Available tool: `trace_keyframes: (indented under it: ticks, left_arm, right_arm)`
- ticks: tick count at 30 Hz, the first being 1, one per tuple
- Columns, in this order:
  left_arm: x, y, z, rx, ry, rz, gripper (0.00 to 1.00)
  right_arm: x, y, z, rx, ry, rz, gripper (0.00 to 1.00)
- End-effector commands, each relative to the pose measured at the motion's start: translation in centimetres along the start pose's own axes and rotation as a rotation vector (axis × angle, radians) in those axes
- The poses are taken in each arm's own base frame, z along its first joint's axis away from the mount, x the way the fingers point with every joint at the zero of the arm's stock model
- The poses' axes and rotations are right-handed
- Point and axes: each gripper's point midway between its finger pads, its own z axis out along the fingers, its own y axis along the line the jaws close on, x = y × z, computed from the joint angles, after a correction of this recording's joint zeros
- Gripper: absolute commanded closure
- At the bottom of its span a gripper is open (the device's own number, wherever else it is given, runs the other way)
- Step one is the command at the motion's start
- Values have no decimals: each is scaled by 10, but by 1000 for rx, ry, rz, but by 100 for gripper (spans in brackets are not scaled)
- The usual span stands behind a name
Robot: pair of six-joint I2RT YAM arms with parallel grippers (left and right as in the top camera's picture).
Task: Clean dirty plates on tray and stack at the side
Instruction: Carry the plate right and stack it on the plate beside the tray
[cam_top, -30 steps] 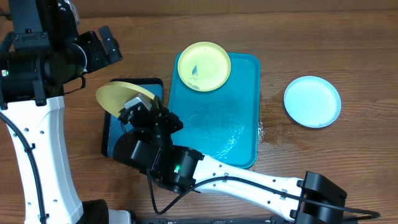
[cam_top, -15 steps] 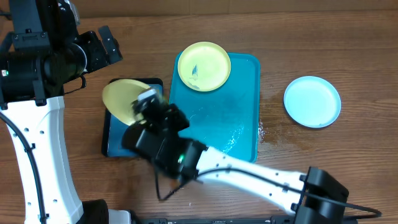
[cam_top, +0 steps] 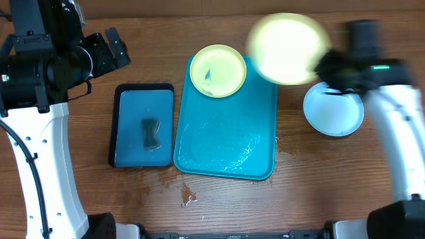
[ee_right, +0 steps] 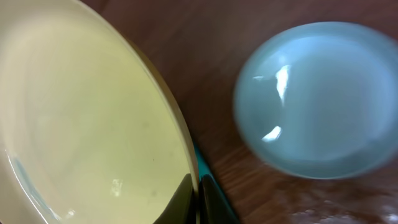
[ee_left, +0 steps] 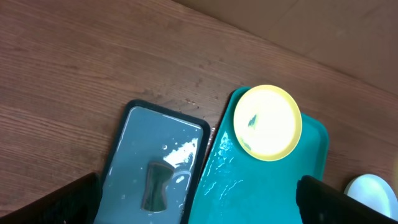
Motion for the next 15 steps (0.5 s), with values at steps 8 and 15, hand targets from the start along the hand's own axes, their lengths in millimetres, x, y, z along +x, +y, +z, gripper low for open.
trace_keyframes:
  ticks: [8,15]
  left_arm:
    - [-1,-1,-1,11,-2,18,0]
    - [-1,-1,-1,11,-1,18,0]
  right_arm:
    - [8,-173,39,262,167,319,96]
    - [24,-175,63,224,196,247,80]
